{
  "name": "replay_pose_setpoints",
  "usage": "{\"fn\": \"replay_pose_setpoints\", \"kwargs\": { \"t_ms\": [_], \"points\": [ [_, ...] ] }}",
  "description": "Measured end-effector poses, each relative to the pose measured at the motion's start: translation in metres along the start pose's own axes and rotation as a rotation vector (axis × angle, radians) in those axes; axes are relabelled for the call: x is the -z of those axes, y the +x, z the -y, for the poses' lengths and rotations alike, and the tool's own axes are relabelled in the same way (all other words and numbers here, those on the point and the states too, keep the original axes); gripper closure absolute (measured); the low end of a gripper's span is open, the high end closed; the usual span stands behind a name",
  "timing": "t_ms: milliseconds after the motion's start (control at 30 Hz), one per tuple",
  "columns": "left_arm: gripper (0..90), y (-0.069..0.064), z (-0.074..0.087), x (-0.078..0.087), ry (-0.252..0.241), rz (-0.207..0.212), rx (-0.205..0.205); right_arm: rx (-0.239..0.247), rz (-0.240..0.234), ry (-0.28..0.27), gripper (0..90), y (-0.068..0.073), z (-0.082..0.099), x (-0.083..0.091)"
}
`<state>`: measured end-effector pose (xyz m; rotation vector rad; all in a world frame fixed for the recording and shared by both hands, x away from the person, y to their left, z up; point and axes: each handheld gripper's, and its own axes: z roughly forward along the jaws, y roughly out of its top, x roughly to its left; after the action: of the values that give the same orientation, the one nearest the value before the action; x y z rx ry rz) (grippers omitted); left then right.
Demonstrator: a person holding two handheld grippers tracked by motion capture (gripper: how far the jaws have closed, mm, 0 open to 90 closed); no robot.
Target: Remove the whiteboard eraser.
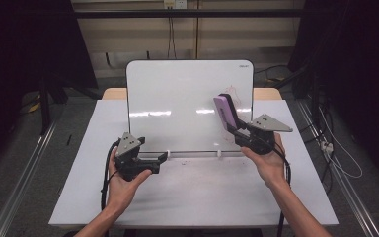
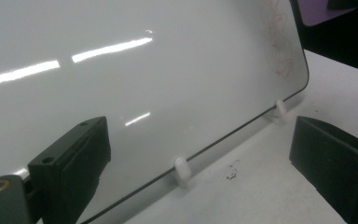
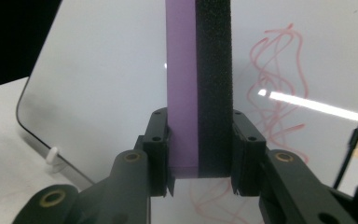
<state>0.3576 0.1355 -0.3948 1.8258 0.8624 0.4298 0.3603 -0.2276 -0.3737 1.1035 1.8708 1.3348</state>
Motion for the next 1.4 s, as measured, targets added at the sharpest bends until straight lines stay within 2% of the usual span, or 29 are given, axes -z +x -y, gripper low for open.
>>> {"fn": "replay_pose_setpoints", "kwargs": {
  "t_ms": [67, 100, 200, 333, 433, 533, 667, 933, 1000, 1167, 1267, 1333, 1400],
  "points": [
    [4.6, -0.002, -0.003, -0.002, -0.005, 0.027, 0.004, -0.009, -0.017, 0.003, 64.7, 0.004, 0.005, -0.001],
    [4.3, -0.003, -0.005, -0.002, -0.01, 0.039, -0.001, -0.013, -0.037, 0.002, 64.8, 0.008, 0.009, -0.003],
    [3.7, -0.008, -0.011, -0.005, -0.019, 0.061, -0.021, -0.014, -0.053, -0.004, 64.8, 0.013, 0.012, -0.004],
    [3.6, -0.01, -0.016, -0.009, -0.02, 0.068, -0.028, -0.026, -0.077, -0.018, 64.8, 0.021, 0.013, -0.005],
    [3.7, -0.011, -0.018, -0.012, -0.031, 0.075, -0.008, -0.029, -0.093, -0.021, 64.7, 0.024, 0.015, -0.006],
    [3.9, -0.012, -0.021, -0.015, -0.041, 0.069, -0.009, -0.038, -0.111, -0.019, 64.7, 0.027, 0.018, -0.007],
    [4.2, -0.014, -0.025, -0.017, -0.05, 0.078, -0.006, -0.027, -0.138, -0.014, 64.7, 0.033, 0.021, -0.01],
    [4.2, -0.023, -0.036, -0.026, -0.058, 0.111, -0.03, -0.052, -0.17, -0.054, 64.7, 0.043, 0.03, -0.015],
    [4.7, -0.026, -0.04, -0.026, -0.075, 0.102, -0.038, -0.063, -0.181, -0.07, 64.7, 0.046, 0.033, -0.015],
    [5.3, -0.03, -0.046, -0.027, -0.095, 0.114, -0.02, -0.056, -0.202, -0.074, 64.7, 0.052, 0.038, -0.018],
    [6.5, -0.031, -0.046, -0.028, -0.093, 0.131, -0.007, -0.059, -0.205, -0.084, 64.7, 0.055, 0.039, -0.019],
    [7.6, -0.03, -0.045, -0.027, -0.087, 0.131, -0.009, -0.066, -0.215, -0.09, 64.7, 0.057, 0.041, -0.02],
    [8.6, -0.029, -0.043, -0.026, -0.098, 0.132, 0.006, -0.07, -0.223, -0.09, 64.7, 0.059, 0.045, -0.021]
  ]
}}
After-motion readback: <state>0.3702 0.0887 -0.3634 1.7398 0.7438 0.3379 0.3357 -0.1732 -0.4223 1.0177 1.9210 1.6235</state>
